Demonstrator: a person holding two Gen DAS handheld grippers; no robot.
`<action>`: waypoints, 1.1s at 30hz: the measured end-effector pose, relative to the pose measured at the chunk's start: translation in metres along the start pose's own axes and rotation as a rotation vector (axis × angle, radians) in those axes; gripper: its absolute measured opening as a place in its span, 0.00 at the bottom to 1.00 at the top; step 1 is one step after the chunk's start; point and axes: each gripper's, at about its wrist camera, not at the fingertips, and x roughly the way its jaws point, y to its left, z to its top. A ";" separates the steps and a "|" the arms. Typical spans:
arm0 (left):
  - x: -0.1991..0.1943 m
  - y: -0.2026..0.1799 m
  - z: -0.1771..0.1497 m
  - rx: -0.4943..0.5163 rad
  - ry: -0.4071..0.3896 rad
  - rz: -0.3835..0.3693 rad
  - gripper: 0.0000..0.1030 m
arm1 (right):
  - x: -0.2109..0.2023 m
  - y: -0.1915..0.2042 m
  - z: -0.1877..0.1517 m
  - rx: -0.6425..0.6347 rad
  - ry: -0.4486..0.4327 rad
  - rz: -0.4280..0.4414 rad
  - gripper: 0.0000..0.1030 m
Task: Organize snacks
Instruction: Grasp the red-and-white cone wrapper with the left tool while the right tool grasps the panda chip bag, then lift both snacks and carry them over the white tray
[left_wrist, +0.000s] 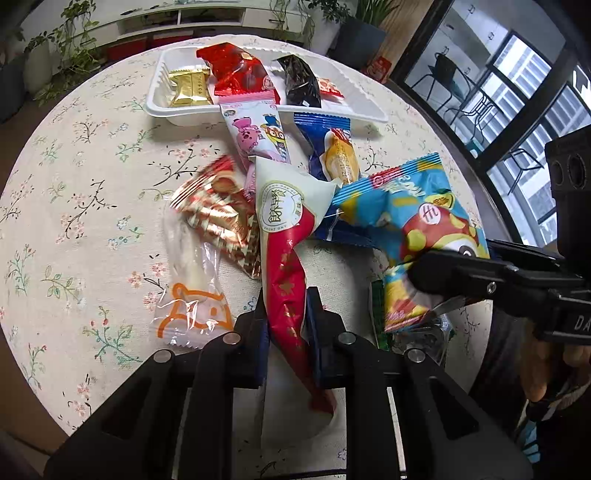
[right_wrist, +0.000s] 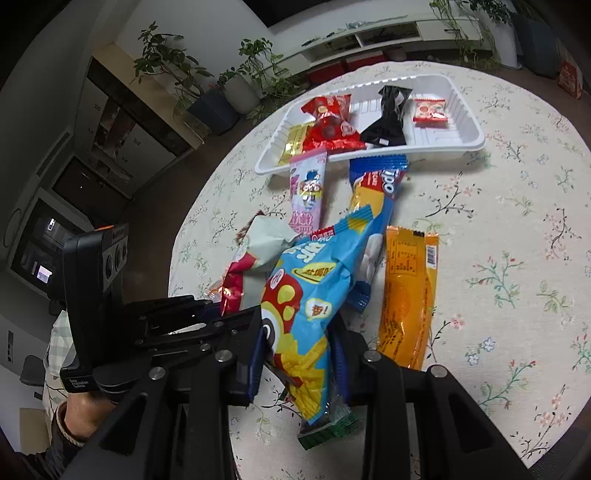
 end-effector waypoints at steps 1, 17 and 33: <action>-0.001 0.000 0.000 -0.003 -0.001 -0.005 0.15 | -0.001 -0.001 0.000 0.003 0.001 0.000 0.33; -0.037 0.018 -0.009 -0.114 -0.076 -0.147 0.15 | -0.026 -0.009 -0.006 0.012 -0.061 0.034 0.32; -0.097 0.071 0.034 -0.196 -0.206 -0.190 0.15 | -0.097 -0.074 0.025 0.099 -0.223 -0.067 0.32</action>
